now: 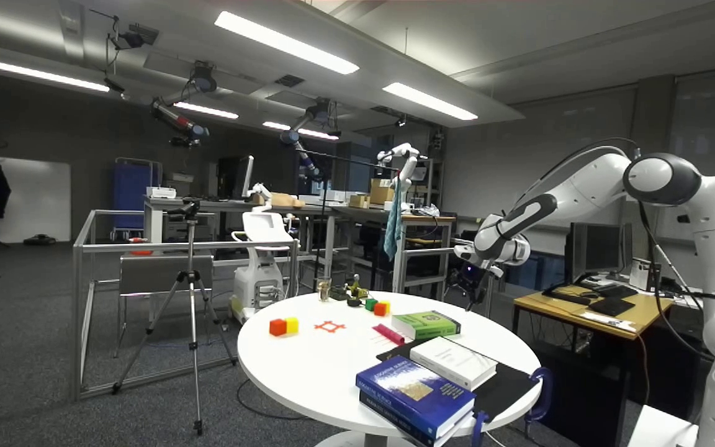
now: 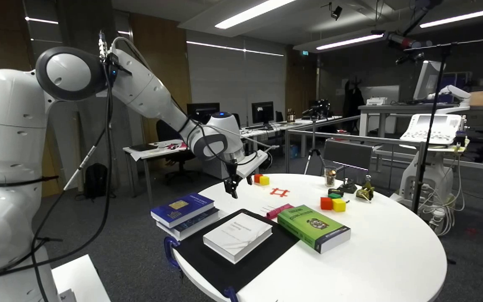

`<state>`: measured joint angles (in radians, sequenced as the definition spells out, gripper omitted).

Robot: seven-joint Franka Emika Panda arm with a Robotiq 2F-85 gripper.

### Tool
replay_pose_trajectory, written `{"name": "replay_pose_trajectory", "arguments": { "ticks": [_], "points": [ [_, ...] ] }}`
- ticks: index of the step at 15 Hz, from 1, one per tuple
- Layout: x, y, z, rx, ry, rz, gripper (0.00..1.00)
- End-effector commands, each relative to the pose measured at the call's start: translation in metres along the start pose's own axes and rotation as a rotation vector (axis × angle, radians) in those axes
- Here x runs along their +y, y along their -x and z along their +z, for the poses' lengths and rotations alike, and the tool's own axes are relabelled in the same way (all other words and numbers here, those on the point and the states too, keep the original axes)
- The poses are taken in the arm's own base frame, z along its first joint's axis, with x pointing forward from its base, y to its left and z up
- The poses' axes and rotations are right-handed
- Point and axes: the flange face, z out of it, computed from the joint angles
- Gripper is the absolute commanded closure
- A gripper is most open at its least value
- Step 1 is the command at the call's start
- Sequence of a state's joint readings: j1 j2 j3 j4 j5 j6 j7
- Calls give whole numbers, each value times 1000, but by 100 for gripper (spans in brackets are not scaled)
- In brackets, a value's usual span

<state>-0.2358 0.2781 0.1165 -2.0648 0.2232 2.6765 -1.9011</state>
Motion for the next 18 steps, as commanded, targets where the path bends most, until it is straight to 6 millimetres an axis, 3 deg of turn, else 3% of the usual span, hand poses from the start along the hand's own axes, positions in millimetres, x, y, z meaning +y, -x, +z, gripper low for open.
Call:
{"name": "replay_pose_trajectory", "arguments": {
  "ticks": [1, 8, 12, 15, 18],
  "points": [
    [-11, -27, -36, 41, 91, 174, 0],
    [2, -43, -74, 110, 256, 501, 0],
    [3, -39, -93, 106, 319, 704, 0],
    [-8, -15, -104, 38, 374, 809, 0],
    [-14, 16, -125, -77, 292, 903, 0]
  ]
}}
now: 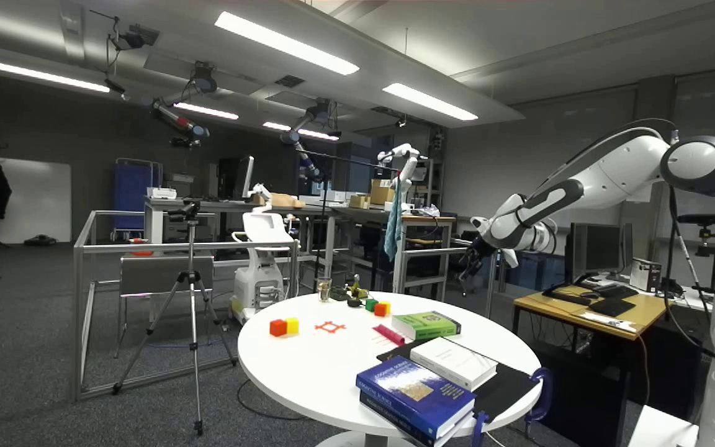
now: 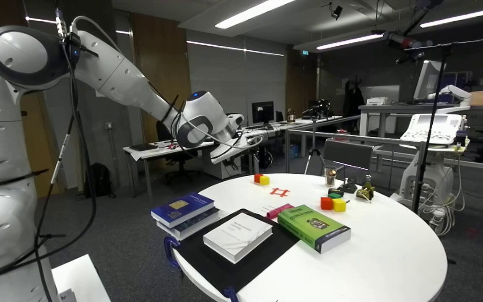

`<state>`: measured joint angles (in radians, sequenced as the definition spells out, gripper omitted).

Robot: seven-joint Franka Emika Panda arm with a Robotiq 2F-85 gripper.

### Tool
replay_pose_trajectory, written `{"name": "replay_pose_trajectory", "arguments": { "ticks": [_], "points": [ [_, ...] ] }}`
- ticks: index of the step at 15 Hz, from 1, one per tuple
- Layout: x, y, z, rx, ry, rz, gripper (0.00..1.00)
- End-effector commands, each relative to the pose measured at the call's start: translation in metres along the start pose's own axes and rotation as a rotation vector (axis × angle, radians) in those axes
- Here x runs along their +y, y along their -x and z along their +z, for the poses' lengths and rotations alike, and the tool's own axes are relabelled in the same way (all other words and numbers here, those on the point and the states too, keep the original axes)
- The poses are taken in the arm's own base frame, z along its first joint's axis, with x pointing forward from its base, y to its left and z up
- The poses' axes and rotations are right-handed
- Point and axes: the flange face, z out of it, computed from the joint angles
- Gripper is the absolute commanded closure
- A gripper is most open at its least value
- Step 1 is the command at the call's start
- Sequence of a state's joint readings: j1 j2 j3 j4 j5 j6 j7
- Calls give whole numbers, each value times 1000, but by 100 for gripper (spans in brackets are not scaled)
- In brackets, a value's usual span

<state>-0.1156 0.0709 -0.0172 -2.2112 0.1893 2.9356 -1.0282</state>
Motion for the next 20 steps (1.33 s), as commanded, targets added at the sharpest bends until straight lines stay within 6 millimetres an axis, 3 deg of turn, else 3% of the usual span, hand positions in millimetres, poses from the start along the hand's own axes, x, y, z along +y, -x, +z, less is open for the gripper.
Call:
{"name": "replay_pose_trajectory", "arguments": {
  "ticks": [1, 10, 20],
  "points": [
    [15, 12, -38, -149, -17, 83, 0],
    [1, -39, -100, -297, -333, 173, 0],
    [0, -37, -96, -295, -361, 188, 0]
  ]
}}
